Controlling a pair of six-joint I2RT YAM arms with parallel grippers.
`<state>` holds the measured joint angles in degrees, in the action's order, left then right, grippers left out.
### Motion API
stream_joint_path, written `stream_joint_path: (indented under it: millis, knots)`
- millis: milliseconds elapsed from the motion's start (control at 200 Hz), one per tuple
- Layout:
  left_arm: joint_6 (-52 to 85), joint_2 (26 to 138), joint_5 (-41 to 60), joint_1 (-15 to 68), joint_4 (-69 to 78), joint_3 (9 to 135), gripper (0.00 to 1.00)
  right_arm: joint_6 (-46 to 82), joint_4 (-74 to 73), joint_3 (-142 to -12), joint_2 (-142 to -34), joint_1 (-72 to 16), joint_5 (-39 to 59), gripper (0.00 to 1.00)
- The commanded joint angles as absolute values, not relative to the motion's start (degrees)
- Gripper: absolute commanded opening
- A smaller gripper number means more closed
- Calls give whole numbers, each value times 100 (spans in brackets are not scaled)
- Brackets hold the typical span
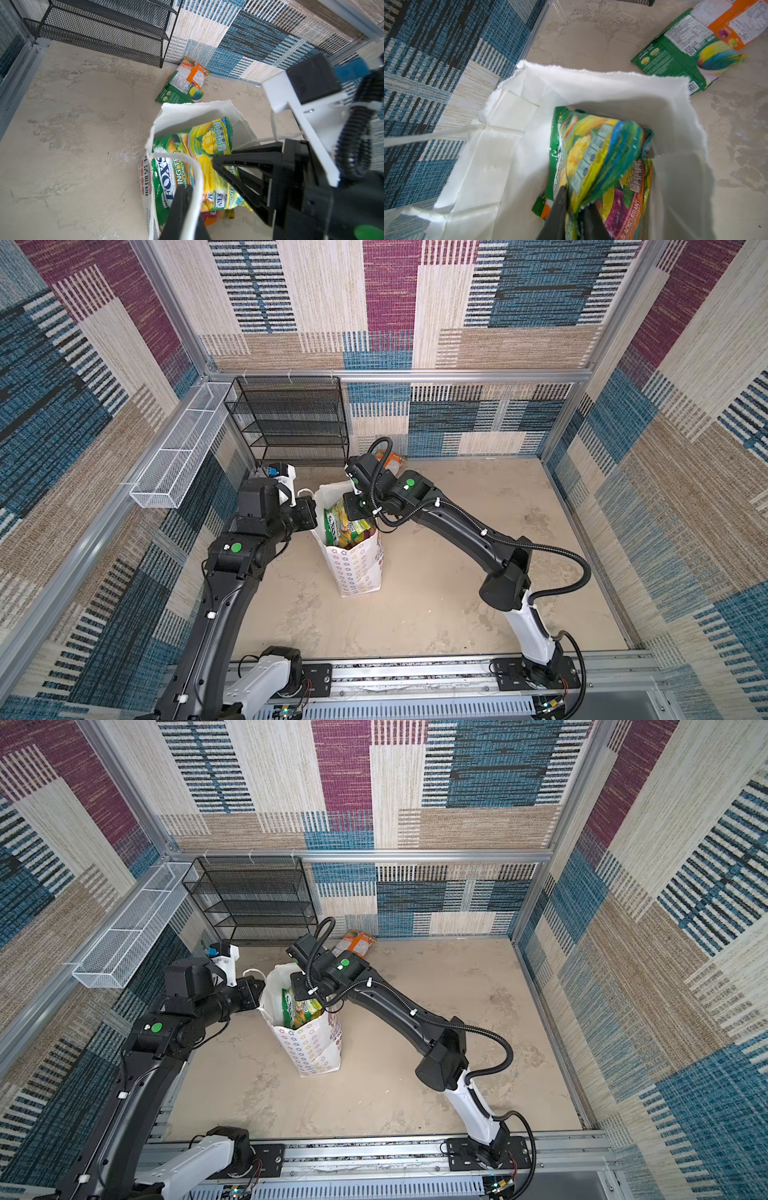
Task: Place the snacks into the paper bag
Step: 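Lower the green spring tea packet into the bag with the right gripper, then open the right gripper and press the packet down into the bag, then withdraw the right gripper from the bag and reach toward the green rainbow-swirl packet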
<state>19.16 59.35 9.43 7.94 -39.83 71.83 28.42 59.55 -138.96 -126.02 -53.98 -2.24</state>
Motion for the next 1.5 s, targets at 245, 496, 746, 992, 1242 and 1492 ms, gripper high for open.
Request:
stream_joint_path:
  millis: [245,496,746,992,1242,1492]
  knots:
    - [1925,5955,1029,791,-3858,7181,0,2480,5170,-13834,-12129,-5418,-570,38]
    - [1927,5981,1050,791,-3857,7180,0,2324,5062,-13870,-11922,-5473,-498,36]
    - [1933,6003,995,791,-3858,7171,0,2190,5177,-14142,-12081,-5501,7,46]
    - [1919,6012,930,782,-3893,7187,0,1482,4037,-14229,-11145,-5499,714,75]
    - [1923,5951,773,773,-3935,7202,0,1343,3850,-13446,-10377,-5134,-477,90]
    - [1920,5765,346,712,-4031,7226,0,2241,3326,-11807,-9842,-3839,37,91]
